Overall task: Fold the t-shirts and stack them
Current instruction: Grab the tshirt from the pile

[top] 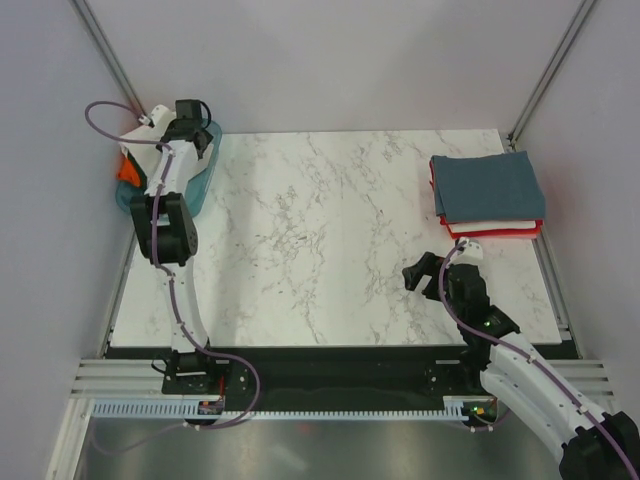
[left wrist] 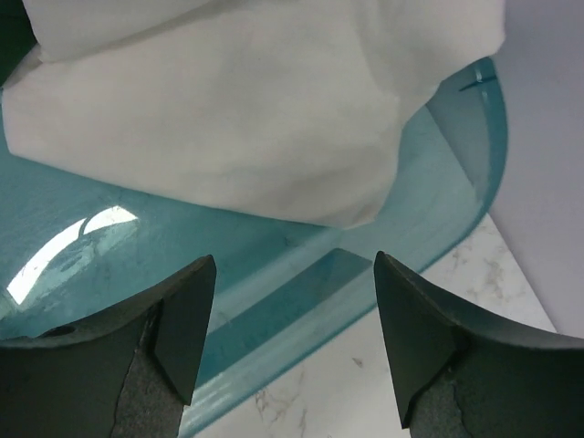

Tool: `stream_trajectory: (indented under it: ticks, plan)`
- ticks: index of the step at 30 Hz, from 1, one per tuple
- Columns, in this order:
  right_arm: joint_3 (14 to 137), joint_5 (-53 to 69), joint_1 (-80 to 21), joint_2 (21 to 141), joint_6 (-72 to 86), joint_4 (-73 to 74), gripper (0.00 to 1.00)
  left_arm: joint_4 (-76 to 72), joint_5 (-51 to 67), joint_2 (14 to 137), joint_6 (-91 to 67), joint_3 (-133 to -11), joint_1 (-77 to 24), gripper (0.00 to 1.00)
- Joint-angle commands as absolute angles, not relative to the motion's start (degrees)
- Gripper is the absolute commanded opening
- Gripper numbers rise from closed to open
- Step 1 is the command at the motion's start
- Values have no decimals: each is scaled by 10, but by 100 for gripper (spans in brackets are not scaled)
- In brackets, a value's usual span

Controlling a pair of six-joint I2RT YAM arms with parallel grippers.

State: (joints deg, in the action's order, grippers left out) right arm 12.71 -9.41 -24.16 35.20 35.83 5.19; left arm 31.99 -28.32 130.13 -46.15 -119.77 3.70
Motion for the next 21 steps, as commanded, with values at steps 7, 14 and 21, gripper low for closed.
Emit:
stream_trajectory:
  ticks: [7,14,21]
  plan:
    - [141,-107,-243,360,359,40,98,335,-230,1413,-545,-1286,105,73]
    - [139,-97,-243,365,356,32,98,332,-189,1483,-564,-1332,135,67]
    - [137,-98,-243,368,354,24,98,316,-140,1532,-585,-1360,144,53]
